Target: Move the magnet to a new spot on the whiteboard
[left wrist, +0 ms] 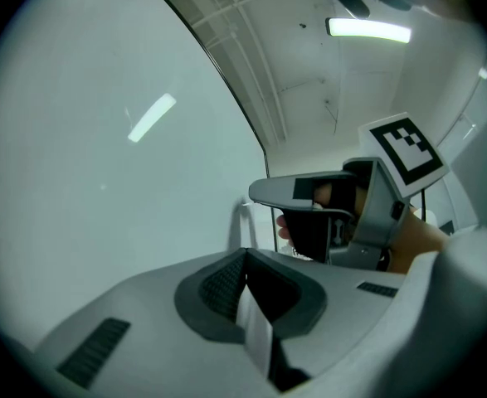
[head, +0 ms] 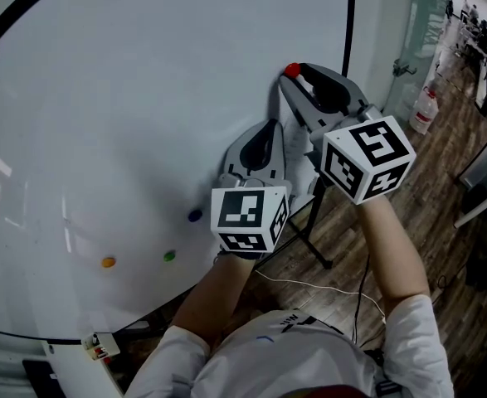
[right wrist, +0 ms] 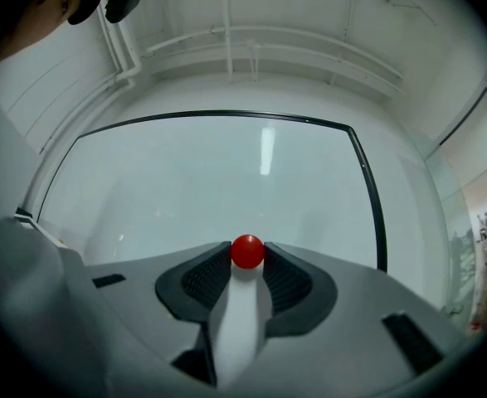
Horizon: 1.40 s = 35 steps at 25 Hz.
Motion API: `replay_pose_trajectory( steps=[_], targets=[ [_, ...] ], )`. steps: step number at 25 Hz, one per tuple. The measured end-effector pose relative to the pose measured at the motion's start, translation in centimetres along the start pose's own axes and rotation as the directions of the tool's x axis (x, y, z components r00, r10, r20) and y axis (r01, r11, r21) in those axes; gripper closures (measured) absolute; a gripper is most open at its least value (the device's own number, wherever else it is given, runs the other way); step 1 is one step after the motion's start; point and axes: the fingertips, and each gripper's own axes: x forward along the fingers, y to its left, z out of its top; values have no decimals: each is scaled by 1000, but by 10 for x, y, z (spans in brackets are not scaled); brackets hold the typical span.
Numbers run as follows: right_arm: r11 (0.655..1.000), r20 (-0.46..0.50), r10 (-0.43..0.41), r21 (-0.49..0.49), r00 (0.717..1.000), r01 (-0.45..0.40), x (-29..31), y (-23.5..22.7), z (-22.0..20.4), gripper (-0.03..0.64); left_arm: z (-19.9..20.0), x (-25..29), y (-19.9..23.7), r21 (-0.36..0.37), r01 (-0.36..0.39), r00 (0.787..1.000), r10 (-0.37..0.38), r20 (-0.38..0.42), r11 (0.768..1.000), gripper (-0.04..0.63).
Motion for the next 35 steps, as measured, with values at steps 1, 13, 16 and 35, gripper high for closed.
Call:
replay_pose_trajectory(
  steps=[1,13,16,35],
  targets=[
    [1000,-4,-1,3,1000,1,-1,-1,-2,488,0,-1,0,2,-4,1000,4,1,1000,583],
    [998,-41,-25,57,999,27,-40,-8,-40,488,-12,-5,-11,17,18,1000,-17,-16,1000,583],
    [997,-61,-26,74,998,30,-50,-3,-53,488,-19,-11,-19,7,45,999,-45,-27,999,583],
    [986,-96,-51,154,994,66,-106,29,-69,488,-22,-58,-46,-37,93,995,-94,-26,995,583]
  ],
)
